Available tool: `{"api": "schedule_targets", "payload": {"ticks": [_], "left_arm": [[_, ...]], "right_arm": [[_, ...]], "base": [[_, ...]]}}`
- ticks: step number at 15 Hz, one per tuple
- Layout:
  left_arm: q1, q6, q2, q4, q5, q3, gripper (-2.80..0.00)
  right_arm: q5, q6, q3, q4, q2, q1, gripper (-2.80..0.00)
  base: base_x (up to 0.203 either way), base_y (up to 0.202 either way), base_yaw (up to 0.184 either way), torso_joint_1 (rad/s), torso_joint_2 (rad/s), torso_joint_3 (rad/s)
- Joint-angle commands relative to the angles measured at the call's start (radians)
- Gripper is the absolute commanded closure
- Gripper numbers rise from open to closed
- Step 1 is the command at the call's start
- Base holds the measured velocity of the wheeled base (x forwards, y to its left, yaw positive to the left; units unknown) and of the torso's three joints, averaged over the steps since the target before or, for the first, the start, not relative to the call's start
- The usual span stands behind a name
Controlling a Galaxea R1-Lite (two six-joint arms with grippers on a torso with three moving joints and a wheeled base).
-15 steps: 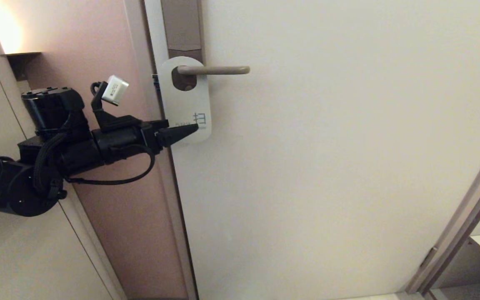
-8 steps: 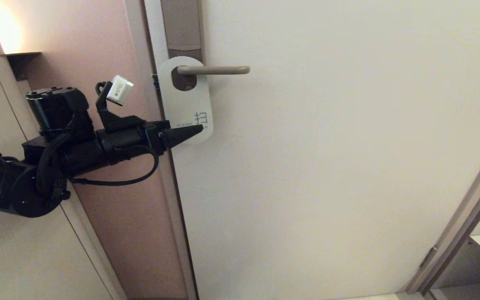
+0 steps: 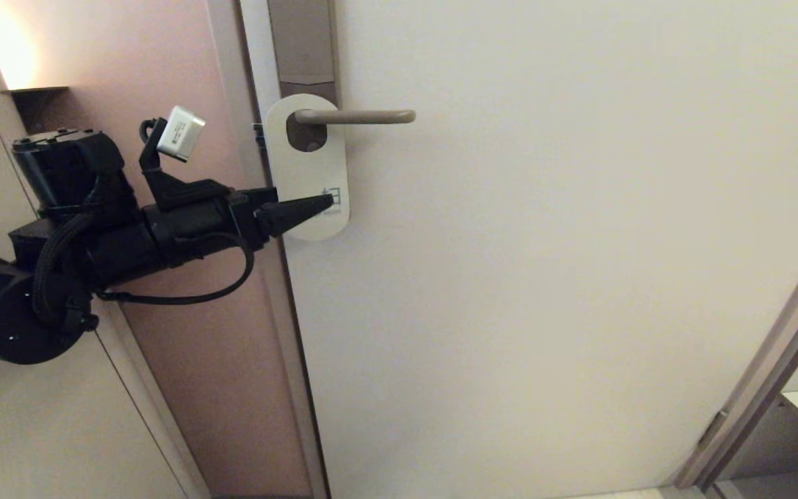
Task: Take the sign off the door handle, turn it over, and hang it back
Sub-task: Take down the sign
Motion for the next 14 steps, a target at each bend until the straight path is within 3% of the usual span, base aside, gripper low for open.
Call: {"api": "schedule_targets", "payload": {"ticks": [1,9,14], "left_arm": [[-0.007,-0.001,-0.017,-0.004,-0.003,0.0,-2.8],[-0.005,0.009,0.036,-0.01,0.004,-0.005,-2.8],[-0.009,0.002,0.071,-0.024,0.004,-0.067,-2.8]], "right_arm": [[0.001,-0.001,0.0,0.0,0.0,0.0,0.0],[0.001,-0.001,0.0,0.0,0.0,0.0,0.0],[0.001,0.0,0.0,0.0,0.001,0.0,0.0]], "base": [[0.0,0.0,0.0,0.0,0.0,0.0],[0.0,0.0,0.0,0.0,0.0,0.0],[0.0,0.0,0.0,0.0,0.0,0.0]]}}
